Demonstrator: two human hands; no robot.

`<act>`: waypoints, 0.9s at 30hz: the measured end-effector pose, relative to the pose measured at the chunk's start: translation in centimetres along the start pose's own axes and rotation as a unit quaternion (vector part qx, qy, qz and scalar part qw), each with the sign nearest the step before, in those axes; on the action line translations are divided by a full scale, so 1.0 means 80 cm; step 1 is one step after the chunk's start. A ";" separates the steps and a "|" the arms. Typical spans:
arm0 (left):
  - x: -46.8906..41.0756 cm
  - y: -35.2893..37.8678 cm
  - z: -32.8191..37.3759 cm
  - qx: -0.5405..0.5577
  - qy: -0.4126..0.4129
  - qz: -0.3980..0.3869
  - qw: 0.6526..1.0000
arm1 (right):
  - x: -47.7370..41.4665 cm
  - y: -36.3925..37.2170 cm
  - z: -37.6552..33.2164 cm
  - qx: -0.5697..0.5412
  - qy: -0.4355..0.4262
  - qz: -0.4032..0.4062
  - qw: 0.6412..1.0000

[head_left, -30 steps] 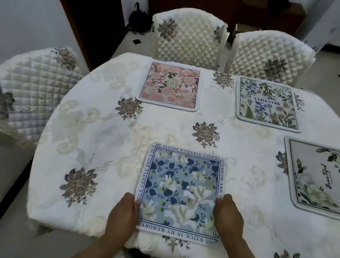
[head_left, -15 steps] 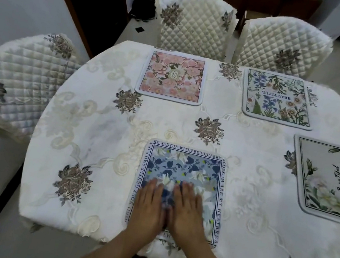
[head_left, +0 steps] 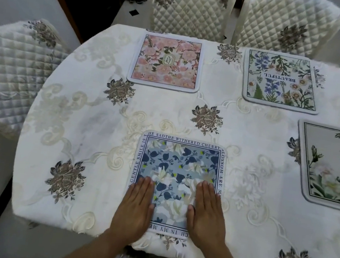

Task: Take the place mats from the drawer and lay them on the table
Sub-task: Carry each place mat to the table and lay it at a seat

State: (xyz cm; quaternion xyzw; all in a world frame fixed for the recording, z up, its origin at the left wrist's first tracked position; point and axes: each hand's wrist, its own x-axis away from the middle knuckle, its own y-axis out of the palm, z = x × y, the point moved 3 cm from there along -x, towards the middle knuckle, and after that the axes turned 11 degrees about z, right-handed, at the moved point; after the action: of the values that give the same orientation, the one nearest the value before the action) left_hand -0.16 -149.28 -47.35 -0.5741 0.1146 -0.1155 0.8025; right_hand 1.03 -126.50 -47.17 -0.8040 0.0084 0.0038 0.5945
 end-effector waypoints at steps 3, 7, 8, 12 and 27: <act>-0.002 -0.004 -0.005 0.016 0.012 -0.028 0.999 | -0.006 -0.006 0.003 -0.015 0.004 -0.019 1.000; -0.073 -0.005 0.001 0.019 -0.003 -0.003 1.000 | -0.074 -0.009 -0.019 -0.030 0.003 -0.018 0.999; -0.103 -0.003 0.008 0.020 0.000 -0.003 1.000 | -0.102 -0.010 -0.028 -0.032 -0.010 -0.023 0.999; -0.223 0.005 0.029 0.000 0.002 -0.024 1.000 | -0.209 -0.012 -0.058 -0.032 -0.023 -0.052 0.998; -0.259 0.008 -0.013 -0.051 0.102 -0.024 0.993 | -0.229 -0.002 -0.016 0.011 -0.077 -0.074 0.994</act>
State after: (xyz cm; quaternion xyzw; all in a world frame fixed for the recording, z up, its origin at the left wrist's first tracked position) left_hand -20.07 -143.44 -47.19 -0.6022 0.1876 -0.1868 0.7532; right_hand -17.30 -127.52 -46.36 -0.7932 -0.0967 0.0216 0.6008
